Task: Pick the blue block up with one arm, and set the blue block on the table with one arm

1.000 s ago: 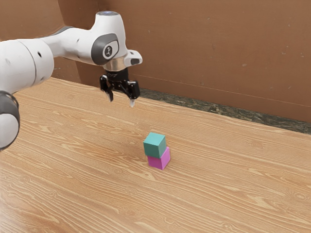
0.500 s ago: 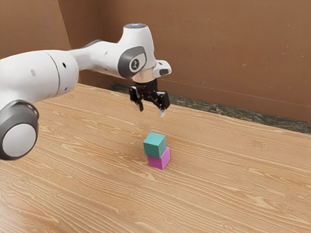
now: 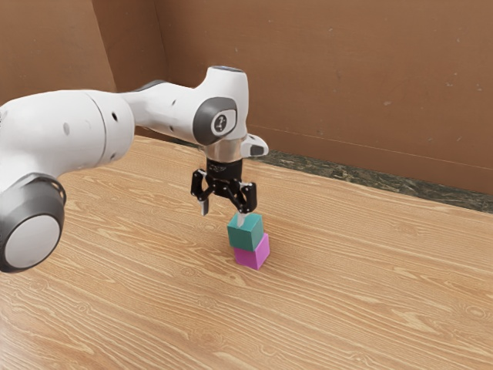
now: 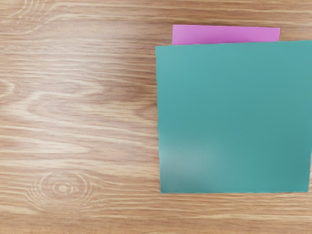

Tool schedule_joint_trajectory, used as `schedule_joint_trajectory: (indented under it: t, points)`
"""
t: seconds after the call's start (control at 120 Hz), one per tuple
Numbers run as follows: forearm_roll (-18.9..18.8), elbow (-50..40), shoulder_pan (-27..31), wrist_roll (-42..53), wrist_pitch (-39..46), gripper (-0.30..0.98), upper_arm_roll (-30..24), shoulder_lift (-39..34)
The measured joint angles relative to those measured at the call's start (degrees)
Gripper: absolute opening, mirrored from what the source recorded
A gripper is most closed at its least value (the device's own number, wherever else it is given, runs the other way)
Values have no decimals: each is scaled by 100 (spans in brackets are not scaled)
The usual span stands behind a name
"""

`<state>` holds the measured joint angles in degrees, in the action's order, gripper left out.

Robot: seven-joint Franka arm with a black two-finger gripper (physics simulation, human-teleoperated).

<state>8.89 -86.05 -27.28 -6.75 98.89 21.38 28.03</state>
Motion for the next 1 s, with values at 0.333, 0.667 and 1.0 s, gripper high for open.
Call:
schedule_joint_trajectory:
  t: [0.333,0.667,1.0]
  points:
    - [121,718,-5,-26,126,69,-37,643]
    - [210,1019,46,-41,276,69,-143,1196]
    - [316,1038,38,-59,374,49,-129,1327]
